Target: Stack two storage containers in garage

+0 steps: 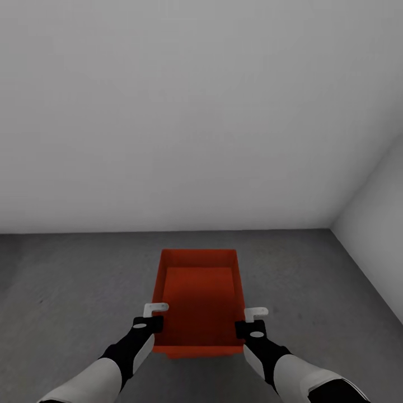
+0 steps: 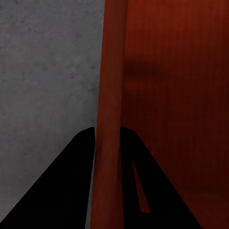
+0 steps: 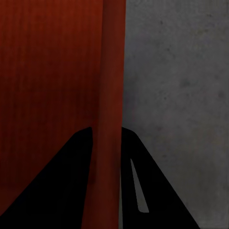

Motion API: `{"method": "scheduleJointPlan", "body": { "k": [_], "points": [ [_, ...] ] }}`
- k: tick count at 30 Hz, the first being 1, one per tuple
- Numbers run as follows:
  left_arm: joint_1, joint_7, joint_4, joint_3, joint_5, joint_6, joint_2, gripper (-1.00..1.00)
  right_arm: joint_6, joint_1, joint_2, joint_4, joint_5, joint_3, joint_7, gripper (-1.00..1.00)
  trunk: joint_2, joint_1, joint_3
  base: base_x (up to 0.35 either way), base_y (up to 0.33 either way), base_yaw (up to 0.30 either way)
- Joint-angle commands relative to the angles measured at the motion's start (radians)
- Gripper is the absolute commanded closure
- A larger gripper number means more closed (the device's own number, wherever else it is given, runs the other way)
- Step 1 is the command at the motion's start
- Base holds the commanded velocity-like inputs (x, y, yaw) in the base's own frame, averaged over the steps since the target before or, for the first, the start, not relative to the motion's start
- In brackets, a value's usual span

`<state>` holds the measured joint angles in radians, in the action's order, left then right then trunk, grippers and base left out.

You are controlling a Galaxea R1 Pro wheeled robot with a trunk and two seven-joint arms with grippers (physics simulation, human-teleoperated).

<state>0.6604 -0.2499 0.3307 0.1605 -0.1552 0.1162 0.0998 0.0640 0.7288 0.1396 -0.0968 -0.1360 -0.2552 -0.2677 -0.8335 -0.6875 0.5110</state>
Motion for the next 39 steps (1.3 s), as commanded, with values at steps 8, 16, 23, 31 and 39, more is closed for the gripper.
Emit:
{"method": "scheduleJointPlan", "body": {
  "k": [8,16,23,31,39],
  "points": [
    [0.001,-0.030,0.062,-0.027,-0.055,0.003,-0.001,1.00,0.003,0.000,0.032,0.003,-0.020,0.024,0.001,1.00,-0.001,0.000,0.001,0.032,0.000,0.023],
    [0.001,-0.030,0.062,-0.027,-0.055,0.003,-0.002,1.00,0.004,0.000,0.032,0.009,-0.019,0.024,0.007,1.00,-0.001,0.000,0.001,0.000,0.000,0.136],
    [0.001,-0.030,0.063,-0.027,-0.055,0.003,-0.002,1.00,0.005,0.000,0.032,0.009,-0.019,0.024,0.006,1.00,-0.001,0.000,0.001,0.000,0.000,0.005],
    [0.001,-0.030,0.056,-0.027,-0.055,0.003,-0.002,1.00,0.004,0.000,0.032,0.009,-0.019,0.024,0.006,1.00,-0.001,0.000,0.001,0.035,0.000,0.000],
    [0.001,-0.029,0.060,-0.026,-0.056,0.002,-0.002,1.00,0.004,0.000,0.032,0.010,-0.019,0.024,0.005,1.00,-0.001,0.000,0.001,0.177,0.000,0.000]
  ]
}}
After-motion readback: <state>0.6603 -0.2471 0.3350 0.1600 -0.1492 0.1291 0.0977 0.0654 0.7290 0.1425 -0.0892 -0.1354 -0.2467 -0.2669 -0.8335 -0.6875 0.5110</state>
